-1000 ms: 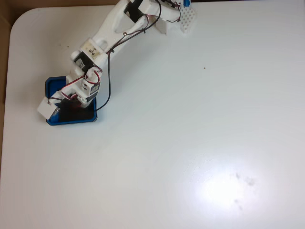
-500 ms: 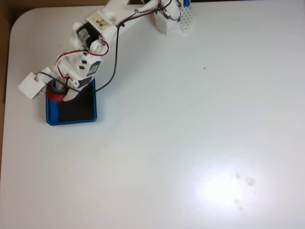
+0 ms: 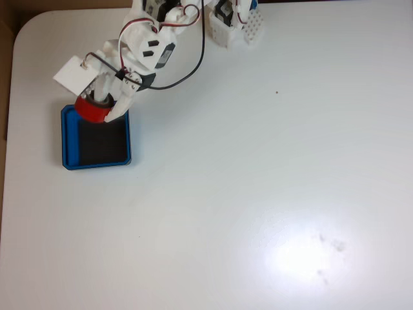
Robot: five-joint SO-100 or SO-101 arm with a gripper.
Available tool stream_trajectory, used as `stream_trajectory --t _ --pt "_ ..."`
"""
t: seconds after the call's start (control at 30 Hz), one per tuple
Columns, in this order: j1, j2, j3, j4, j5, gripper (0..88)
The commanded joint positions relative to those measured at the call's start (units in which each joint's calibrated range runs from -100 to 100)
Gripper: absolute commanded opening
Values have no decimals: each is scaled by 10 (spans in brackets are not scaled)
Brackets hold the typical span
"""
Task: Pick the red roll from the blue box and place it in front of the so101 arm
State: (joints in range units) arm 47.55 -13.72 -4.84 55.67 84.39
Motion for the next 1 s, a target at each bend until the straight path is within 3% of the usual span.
stream_trajectory --t 0.0,0.43,0.97 --pt "-53 -88 41 3 2 5" --pt "-270 -188 275 4 3 5" --pt "-393 -113 421 3 2 5"
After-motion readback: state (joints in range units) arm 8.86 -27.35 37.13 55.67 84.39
